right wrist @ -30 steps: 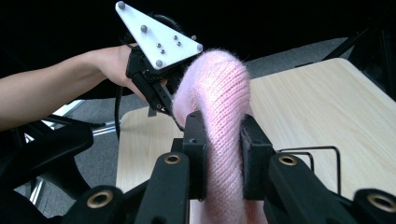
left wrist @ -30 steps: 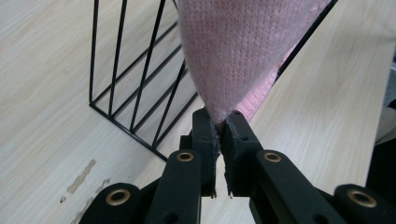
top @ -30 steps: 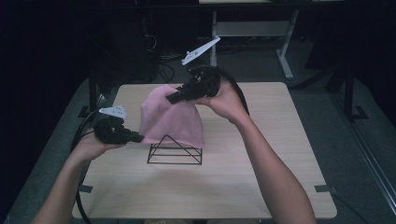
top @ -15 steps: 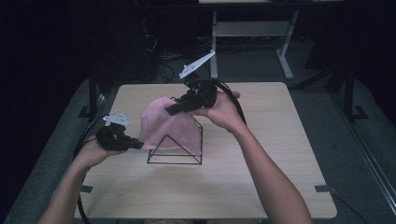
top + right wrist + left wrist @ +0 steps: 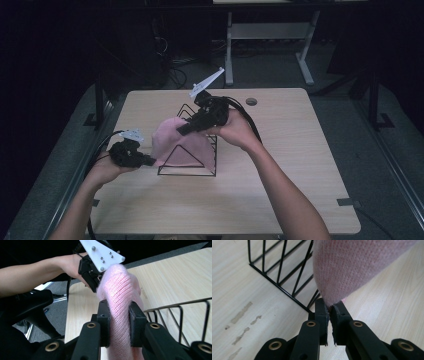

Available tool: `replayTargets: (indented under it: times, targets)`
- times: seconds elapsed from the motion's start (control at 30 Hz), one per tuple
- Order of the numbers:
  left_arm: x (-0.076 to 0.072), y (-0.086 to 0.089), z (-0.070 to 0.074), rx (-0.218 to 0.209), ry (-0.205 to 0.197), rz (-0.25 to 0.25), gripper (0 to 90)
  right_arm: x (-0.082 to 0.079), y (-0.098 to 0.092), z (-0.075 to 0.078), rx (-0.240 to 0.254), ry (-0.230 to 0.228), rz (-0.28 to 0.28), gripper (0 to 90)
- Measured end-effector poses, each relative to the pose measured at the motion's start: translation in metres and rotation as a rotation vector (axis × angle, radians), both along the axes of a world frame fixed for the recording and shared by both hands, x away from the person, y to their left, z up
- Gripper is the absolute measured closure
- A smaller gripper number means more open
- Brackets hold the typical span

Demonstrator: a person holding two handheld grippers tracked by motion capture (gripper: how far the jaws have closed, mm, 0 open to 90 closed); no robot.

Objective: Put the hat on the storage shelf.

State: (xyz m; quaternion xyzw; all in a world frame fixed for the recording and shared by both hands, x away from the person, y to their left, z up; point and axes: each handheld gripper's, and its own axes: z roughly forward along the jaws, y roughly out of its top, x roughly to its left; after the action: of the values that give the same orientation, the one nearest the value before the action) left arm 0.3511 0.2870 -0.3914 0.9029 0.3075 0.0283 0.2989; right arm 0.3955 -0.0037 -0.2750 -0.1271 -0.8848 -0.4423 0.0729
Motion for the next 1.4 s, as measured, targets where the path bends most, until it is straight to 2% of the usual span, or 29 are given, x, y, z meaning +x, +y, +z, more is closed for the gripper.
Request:
replayTargets:
  times: [0.13, 0.27, 0.3, 0.37, 0.5, 0.63, 0.77, 0.8, 0.87, 1.13, 1.4]
  targets:
    - [0.0, -0.001, -0.008, 0.033, 0.008, -0.002, 84.4, -0.001, 0.003, -0.007, -0.026, -0.008, 0.008, 73.2]
    - [0.0, -0.003, -0.014, 0.044, 0.019, -0.004, 84.5, -0.003, 0.004, -0.011, -0.054, 0.005, 0.0, 69.7]
    - [0.0, -0.004, -0.016, 0.041, 0.024, -0.003, 84.5, -0.003, 0.004, -0.012, -0.055, -0.003, 0.003, 68.7]
    - [0.0, -0.007, -0.018, 0.068, 0.025, -0.012, 84.5, -0.004, 0.003, -0.013, -0.049, -0.001, 0.002, 66.0]
    - [0.001, -0.009, -0.02, 0.078, 0.029, -0.015, 84.4, -0.006, -0.001, -0.015, -0.054, -0.006, -0.001, 66.1]
    - [0.001, -0.01, -0.023, 0.077, 0.039, -0.001, 84.5, -0.006, -0.005, -0.017, -0.046, -0.01, -0.002, 68.8]
    - [0.002, -0.01, -0.026, 0.096, 0.039, -0.004, 84.5, -0.007, -0.007, -0.017, -0.036, -0.002, -0.002, 69.2]
    - [0.002, -0.011, -0.027, 0.097, 0.046, 0.006, 84.5, -0.007, -0.008, -0.015, -0.012, -0.005, 0.003, 72.2]
    - [0.003, -0.009, -0.03, 0.097, 0.052, 0.007, 84.5, -0.008, -0.008, -0.014, -0.004, -0.005, 0.005, 75.9]
    - [0.001, -0.004, -0.038, 0.094, 0.059, 0.013, 84.5, -0.009, 0.001, -0.019, -0.026, -0.014, 0.019, 84.7]
    - [0.003, -0.004, -0.04, 0.099, 0.075, 0.014, 84.5, -0.008, 0.003, -0.023, -0.031, 0.0, 0.016, 85.4]
